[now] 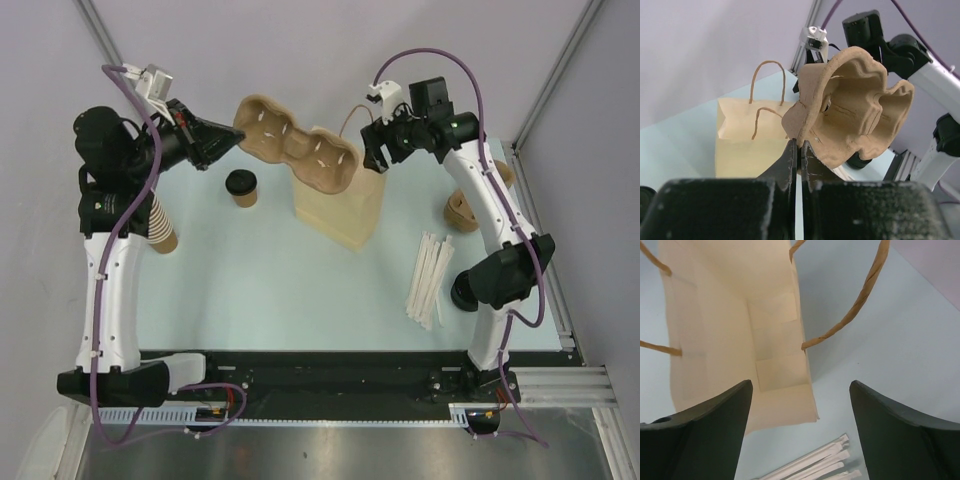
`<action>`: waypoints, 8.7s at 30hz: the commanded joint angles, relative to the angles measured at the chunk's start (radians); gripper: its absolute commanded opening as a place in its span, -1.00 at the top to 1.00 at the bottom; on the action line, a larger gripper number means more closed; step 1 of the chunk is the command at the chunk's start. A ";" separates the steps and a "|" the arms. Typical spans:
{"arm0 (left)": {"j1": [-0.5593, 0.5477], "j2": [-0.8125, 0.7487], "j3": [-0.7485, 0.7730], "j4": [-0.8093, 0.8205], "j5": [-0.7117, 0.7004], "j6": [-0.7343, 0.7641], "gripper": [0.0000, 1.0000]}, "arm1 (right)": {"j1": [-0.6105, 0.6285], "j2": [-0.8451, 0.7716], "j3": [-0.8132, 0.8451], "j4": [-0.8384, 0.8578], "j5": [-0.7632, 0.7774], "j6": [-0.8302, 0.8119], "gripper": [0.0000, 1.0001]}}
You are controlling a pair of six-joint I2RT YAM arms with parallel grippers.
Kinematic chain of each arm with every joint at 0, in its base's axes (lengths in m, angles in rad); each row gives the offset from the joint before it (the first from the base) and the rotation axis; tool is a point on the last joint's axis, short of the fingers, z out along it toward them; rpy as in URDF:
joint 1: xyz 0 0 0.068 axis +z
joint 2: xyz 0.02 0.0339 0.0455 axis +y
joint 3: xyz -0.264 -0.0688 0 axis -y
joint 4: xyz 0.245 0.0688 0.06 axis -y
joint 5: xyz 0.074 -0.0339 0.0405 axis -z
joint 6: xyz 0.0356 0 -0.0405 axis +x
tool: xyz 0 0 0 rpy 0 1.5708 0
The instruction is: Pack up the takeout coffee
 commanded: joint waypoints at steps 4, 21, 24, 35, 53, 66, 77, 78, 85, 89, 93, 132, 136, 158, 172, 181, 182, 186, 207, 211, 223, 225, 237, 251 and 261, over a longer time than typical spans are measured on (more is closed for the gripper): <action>0.065 0.022 -0.029 0.104 0.023 -0.128 1.00 | 0.012 0.026 0.052 0.019 0.030 0.002 0.02; 0.078 0.105 0.026 0.101 -0.038 -0.119 1.00 | 0.033 -0.377 -0.386 0.075 -0.170 0.330 1.00; 0.077 0.105 0.029 0.095 -0.044 -0.110 1.00 | 0.038 -0.433 -0.412 0.086 -0.234 0.375 0.71; 0.078 0.097 0.006 0.113 -0.052 -0.102 1.00 | 0.001 -0.240 -0.078 0.033 0.036 0.189 -0.24; 0.078 0.099 -0.005 0.138 -0.063 -0.087 1.00 | -0.076 -0.096 0.060 -0.003 -0.197 0.359 1.00; 0.077 0.085 -0.049 0.172 -0.072 -0.102 1.00 | -0.108 -0.397 -0.412 0.249 -0.354 0.971 1.00; 0.078 0.093 -0.046 0.153 -0.063 -0.088 1.00 | -0.171 -0.500 -0.570 0.168 -0.331 1.020 1.00; 0.078 0.093 -0.051 0.153 -0.063 -0.085 1.00 | -0.180 -0.503 -0.578 0.171 -0.354 1.031 1.00; 0.078 0.108 -0.052 0.187 -0.063 -0.117 1.00 | -0.120 -0.508 -0.586 0.460 -0.395 1.240 1.00; 0.080 0.093 -0.046 0.193 -0.070 -0.119 1.00 | -0.004 -0.520 -0.650 0.676 -0.334 1.361 1.00; 0.080 0.090 -0.039 0.190 -0.082 -0.119 1.00 | 0.070 -0.519 -0.701 0.793 -0.254 1.474 1.00; 0.089 0.096 -0.040 0.103 -0.015 -0.056 1.00 | -0.191 -0.318 -0.188 0.041 -0.649 0.119 -0.99; 0.130 0.093 -0.034 0.093 0.028 -0.090 1.00 | -0.029 -0.112 0.208 -0.320 -0.423 -0.200 -0.91; 0.244 0.080 -0.048 -0.042 -0.015 -0.005 1.00 | 0.295 0.026 0.106 -0.389 -0.219 -0.739 -0.40; 0.302 0.025 -0.022 0.119 0.016 -0.079 1.00 | 0.300 0.051 0.190 -0.481 -0.180 -0.647 1.00; 0.309 -0.128 -0.091 0.256 0.065 -0.042 1.00 | 0.236 -0.057 0.160 -0.440 -0.133 -0.527 1.00; 0.305 -0.140 -0.100 0.265 0.078 -0.035 1.00 | 0.231 -0.058 0.160 -0.440 -0.124 -0.515 1.00; 0.215 -0.180 -0.057 0.119 0.134 0.224 1.00 | 0.217 -0.038 0.193 -0.429 -0.113 -0.461 1.00; -0.856 -0.099 0.109 -0.519 -0.886 1.076 1.00 | 0.236 -0.006 0.221 -0.409 -0.087 -0.386 1.00; -0.857 -0.088 0.112 -0.486 -0.935 1.097 1.00 | 0.245 -0.014 0.206 -0.396 -0.088 -0.400 1.00; -0.989 -0.018 0.053 -0.430 -1.058 1.084 1.00 | 0.259 0.003 0.197 -0.389 -0.081 -0.354 1.00; -1.020 0.005 0.040 -0.427 -1.102 1.061 1.00 | 0.257 0.000 0.192 -0.389 -0.088 -0.348 1.00; -1.032 0.099 -0.051 -0.451 -1.123 1.004 1.00 | 0.246 -0.045 0.120 -0.362 -0.127 -0.346 1.00; -0.931 0.223 -0.068 -0.482 -0.955 0.918 1.00 | 0.231 -0.052 0.097 -0.343 -0.174 -0.330 1.00; -0.862 0.339 0.024 -0.589 -0.876 0.858 1.00 | 0.225 -0.049 0.089 -0.317 -0.196 -0.311 1.00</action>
